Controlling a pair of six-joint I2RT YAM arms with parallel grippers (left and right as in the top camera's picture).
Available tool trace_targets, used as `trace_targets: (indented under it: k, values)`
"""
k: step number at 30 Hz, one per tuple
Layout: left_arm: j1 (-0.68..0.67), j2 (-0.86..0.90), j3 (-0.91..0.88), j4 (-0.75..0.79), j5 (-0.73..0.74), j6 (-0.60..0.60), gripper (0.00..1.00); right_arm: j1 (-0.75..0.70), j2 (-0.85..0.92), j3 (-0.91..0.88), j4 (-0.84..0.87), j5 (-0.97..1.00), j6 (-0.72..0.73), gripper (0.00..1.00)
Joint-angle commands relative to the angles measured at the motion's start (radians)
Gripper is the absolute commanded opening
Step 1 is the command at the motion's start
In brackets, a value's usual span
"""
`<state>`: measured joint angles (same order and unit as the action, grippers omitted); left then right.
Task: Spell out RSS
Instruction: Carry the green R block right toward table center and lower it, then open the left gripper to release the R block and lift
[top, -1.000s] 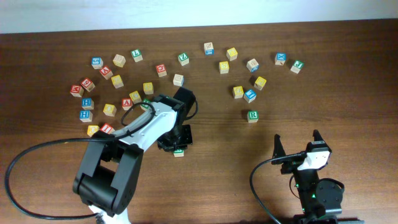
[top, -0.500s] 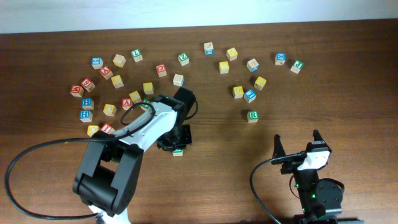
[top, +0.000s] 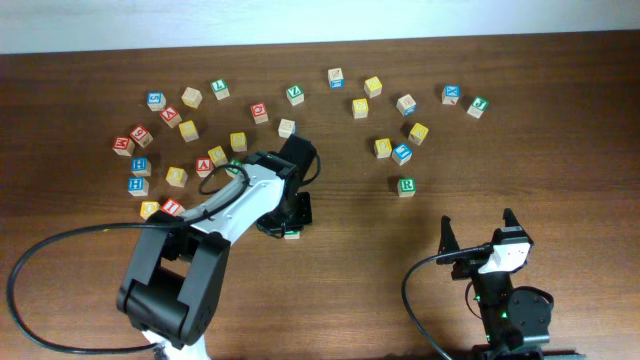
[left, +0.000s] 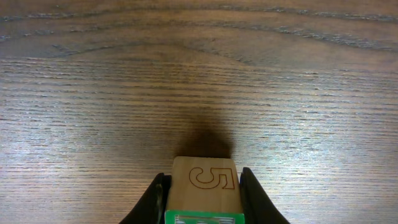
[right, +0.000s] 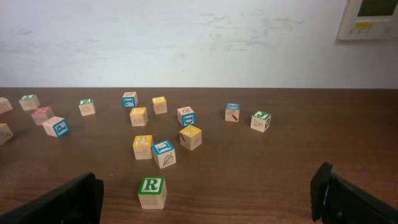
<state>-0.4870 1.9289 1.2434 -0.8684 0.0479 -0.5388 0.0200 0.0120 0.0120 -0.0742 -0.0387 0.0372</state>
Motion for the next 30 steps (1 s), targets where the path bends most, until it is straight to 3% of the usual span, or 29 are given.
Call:
trace_targets:
  k: [1, 8, 10, 14, 15, 22, 30]
  values:
    - [-0.004, 0.008, -0.005, 0.019, -0.011, 0.021, 0.16, -0.007, -0.005, -0.006, -0.004, 0.005, -0.004, 0.98]
    - [-0.004, 0.008, -0.005, 0.022, -0.010, 0.062, 0.16, -0.007, -0.005, -0.006, -0.004, 0.005, -0.004, 0.98]
    - [-0.004, 0.008, -0.005, 0.022, -0.010, 0.062, 0.21, -0.007, -0.005, -0.006, -0.004, 0.005, -0.004, 0.98]
    - [-0.004, 0.007, -0.005, 0.023, -0.010, 0.062, 0.45, -0.007, -0.005, -0.006, -0.004, 0.005, -0.003, 0.98]
    - [-0.004, 0.007, -0.005, 0.023, -0.010, 0.062, 0.47, -0.007, -0.005, -0.006, -0.004, 0.005, -0.004, 0.98]
    - [0.004, 0.006, 0.021, -0.001, 0.001, 0.062, 0.49, -0.007, -0.005, -0.006, -0.004, 0.005, -0.003, 0.98]
    - [0.032, 0.004, 0.229, -0.167, 0.045, 0.091, 0.50, -0.007, -0.005, -0.006, -0.004, 0.005, -0.004, 0.98]
